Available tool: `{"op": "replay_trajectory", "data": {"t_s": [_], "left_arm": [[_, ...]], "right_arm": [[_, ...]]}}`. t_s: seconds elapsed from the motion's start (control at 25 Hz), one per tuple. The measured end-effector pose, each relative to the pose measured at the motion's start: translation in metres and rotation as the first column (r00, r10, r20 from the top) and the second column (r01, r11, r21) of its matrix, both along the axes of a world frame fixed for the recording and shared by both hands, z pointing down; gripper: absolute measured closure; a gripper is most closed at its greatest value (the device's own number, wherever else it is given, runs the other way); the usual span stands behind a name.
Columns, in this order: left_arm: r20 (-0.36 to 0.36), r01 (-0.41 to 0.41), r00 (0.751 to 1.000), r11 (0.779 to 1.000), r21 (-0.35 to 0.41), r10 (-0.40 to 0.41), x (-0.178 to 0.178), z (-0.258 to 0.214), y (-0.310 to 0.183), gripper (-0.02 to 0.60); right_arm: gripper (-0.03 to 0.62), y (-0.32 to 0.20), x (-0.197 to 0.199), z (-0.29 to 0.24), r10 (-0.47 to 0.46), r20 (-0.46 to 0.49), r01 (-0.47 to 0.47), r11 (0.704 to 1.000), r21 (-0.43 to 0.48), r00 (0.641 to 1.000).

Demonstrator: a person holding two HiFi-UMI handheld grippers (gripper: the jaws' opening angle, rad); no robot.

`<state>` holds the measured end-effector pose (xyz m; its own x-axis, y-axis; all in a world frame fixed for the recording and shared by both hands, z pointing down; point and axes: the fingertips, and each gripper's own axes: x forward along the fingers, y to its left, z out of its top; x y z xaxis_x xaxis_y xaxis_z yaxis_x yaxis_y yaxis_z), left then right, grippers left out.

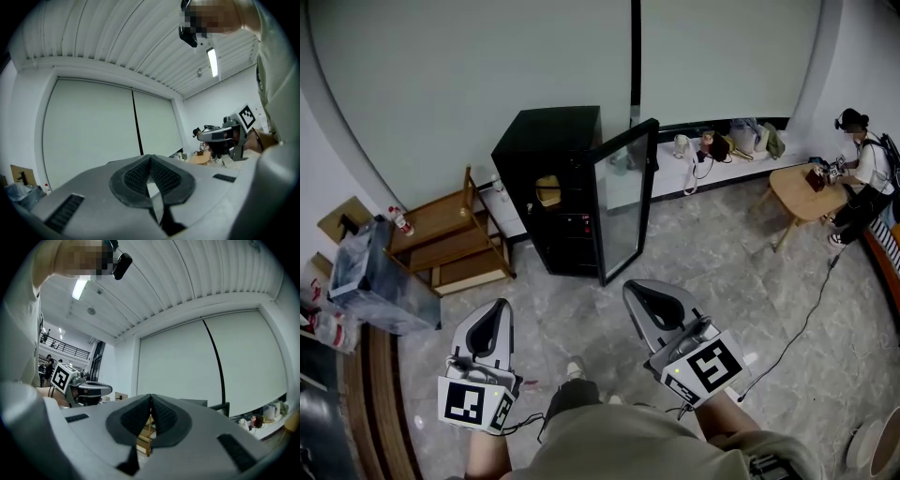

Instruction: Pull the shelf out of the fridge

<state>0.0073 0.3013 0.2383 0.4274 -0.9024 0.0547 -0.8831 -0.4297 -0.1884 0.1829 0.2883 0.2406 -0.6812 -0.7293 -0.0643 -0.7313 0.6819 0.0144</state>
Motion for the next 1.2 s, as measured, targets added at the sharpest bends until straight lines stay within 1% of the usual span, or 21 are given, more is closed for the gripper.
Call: {"op": "replay_trajectory", "data": {"t_s": [0.28, 0.52, 0.88, 1.08, 1.2], "left_arm": [[-0.003, -0.003, 1.000, 1.000, -0.003, 0.003, -0.004, 0.004, -0.017, 0.575], [-0.004, -0.014, 1.000, 1.000, -0.008, 0.014, -0.007, 0.007, -0.046, 0.575], [-0.011, -0.025, 1.000, 0.999, -0.022, 0.025, -0.020, 0.018, -0.102, 0.575], [-0.044, -0.066, 0.997, 0.998, -0.007, 0.066, -0.026, 0.021, -0.136, 0.575], [-0.055, -0.071, 0.996, 0.997, -0.022, 0.069, -0.033, 0.027, -0.160, 0.574]], "right_arm": [[0.597, -0.014, -0.002, 0.005, 0.011, 0.000, -0.011, 1.000, -0.006, 1.000], [0.597, -0.040, -0.007, 0.008, 0.022, -0.015, -0.022, 1.000, -0.007, 1.000], [0.597, -0.094, -0.019, 0.016, 0.038, -0.031, -0.038, 0.999, -0.018, 0.999], [0.597, -0.129, -0.029, 0.020, 0.057, -0.031, -0.058, 0.998, -0.022, 0.998], [0.597, -0.150, -0.038, 0.023, 0.061, -0.041, -0.062, 0.998, -0.027, 0.997]]}}
